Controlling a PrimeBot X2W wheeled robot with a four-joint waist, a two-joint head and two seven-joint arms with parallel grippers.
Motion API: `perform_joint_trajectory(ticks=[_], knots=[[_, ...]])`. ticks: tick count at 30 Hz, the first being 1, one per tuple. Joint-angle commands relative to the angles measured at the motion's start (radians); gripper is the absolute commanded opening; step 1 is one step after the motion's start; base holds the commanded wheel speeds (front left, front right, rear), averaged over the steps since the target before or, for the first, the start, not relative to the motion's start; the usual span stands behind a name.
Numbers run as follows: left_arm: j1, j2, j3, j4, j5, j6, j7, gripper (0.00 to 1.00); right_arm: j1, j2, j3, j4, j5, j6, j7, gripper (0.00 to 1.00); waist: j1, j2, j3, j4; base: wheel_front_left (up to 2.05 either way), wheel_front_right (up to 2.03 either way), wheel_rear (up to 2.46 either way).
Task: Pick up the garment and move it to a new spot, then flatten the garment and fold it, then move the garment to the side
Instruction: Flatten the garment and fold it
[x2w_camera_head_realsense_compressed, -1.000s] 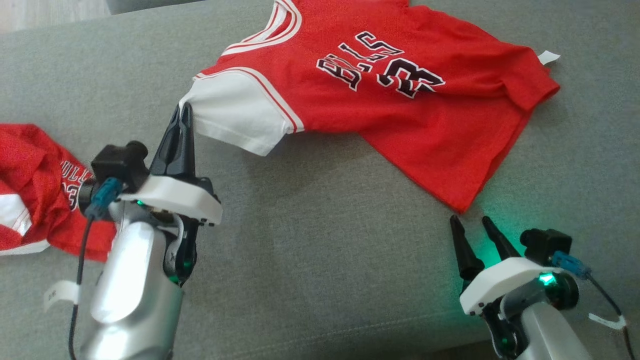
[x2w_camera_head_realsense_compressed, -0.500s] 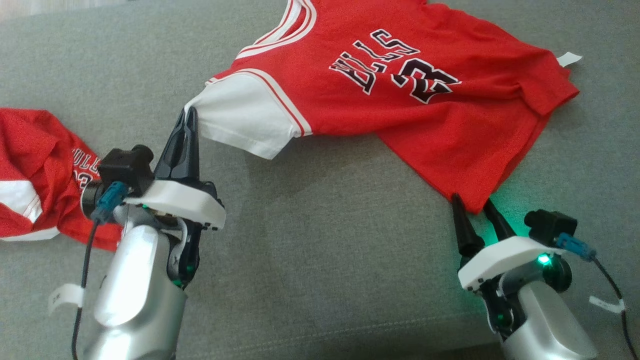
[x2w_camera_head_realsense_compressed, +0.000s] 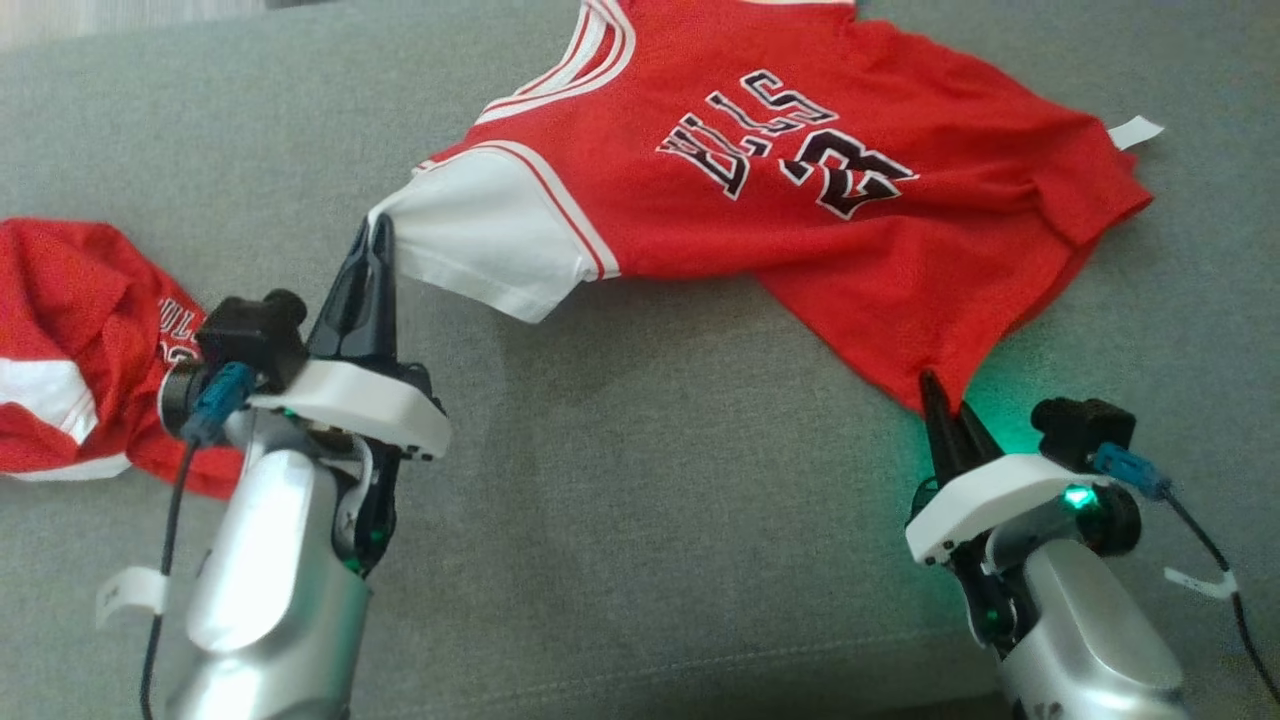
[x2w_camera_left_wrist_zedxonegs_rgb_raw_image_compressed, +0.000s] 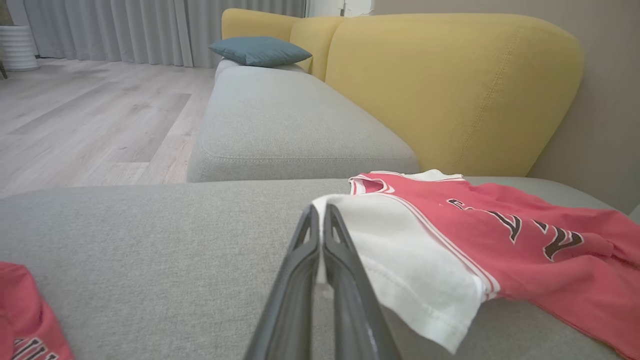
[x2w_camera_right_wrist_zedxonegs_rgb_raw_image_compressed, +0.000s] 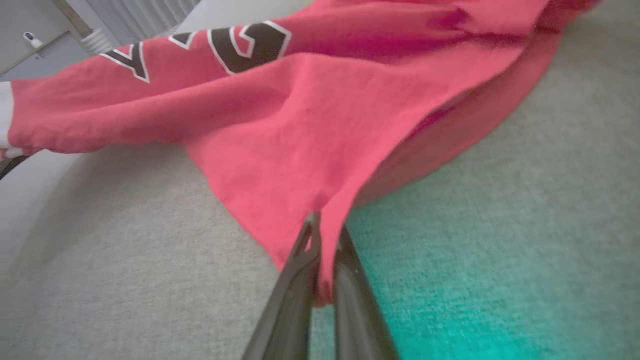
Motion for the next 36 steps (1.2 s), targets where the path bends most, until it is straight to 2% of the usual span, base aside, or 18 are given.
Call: perform_joint_trajectory(ticks=[1, 5, 9, 16, 22, 25, 28, 33, 36], knots=[[-0.017, 0.017, 0.051, -0.036, 0.001, 0.002, -0.012, 0.00, -0.014, 0.002, 0.016, -0.046, -0.012, -0.001, -0.013, 0.00, 0.0000, 0.0000, -0.013, -0.005, 0.00, 0.00, 0.00], [-0.005, 0.014, 0.090, -0.054, -0.038, -0.006, -0.012, 0.00, -0.023, -0.004, -0.028, -0.137, -0.083, -0.001, -0.003, 0.00, 0.0000, 0.0000, -0.039, -0.014, 0.00, 0.00, 0.00], [-0.006, 0.009, 0.126, -0.088, -0.098, -0.020, -0.012, 0.00, -0.036, -0.043, -0.060, -0.277, -0.122, -0.001, 0.031, 0.00, 0.0000, 0.0000, -0.067, -0.016, 0.00, 0.00, 0.00], [-0.034, 0.002, 0.162, -0.200, -0.255, -0.049, -0.007, 0.00, -0.091, -0.139, -0.068, -0.507, -0.105, -0.001, 0.101, 0.00, 0.0000, 0.0000, -0.126, -0.010, 0.00, 0.00, 0.00], [-0.061, 0.000, 0.176, -0.337, -0.393, -0.049, 0.035, 0.00, -0.153, -0.204, -0.061, -0.602, -0.083, -0.001, 0.122, 0.00, 0.0000, 0.0000, -0.181, -0.001, 0.00, 0.00, 0.00], [-0.072, -0.001, 0.182, -0.441, -0.488, -0.021, 0.069, 0.00, -0.189, -0.227, -0.052, -0.645, -0.073, -0.001, 0.125, 0.00, 0.0000, 0.0000, -0.221, 0.006, 0.00, 0.00, 0.00], [-0.075, -0.001, 0.164, -0.603, -0.570, 0.042, 0.118, 0.00, -0.219, -0.235, -0.048, -0.721, -0.068, -0.001, 0.144, 0.00, 0.0000, 0.0000, -0.254, 0.014, 0.00, 0.00, 0.00], [-0.072, -0.001, 0.129, -0.789, -0.636, 0.139, 0.176, 0.00, -0.201, -0.200, -0.077, -0.840, -0.082, -0.001, 0.216, 0.00, 0.0000, 0.0000, -0.279, 0.025, 0.00, 0.00, 0.00], [-0.096, -0.001, 0.119, -0.846, -0.654, 0.188, 0.215, 0.00, -0.187, -0.161, -0.107, -0.889, -0.089, -0.001, 0.271, 0.00, 0.0000, 0.0000, -0.278, 0.028, 0.00, 0.00, 0.00]])
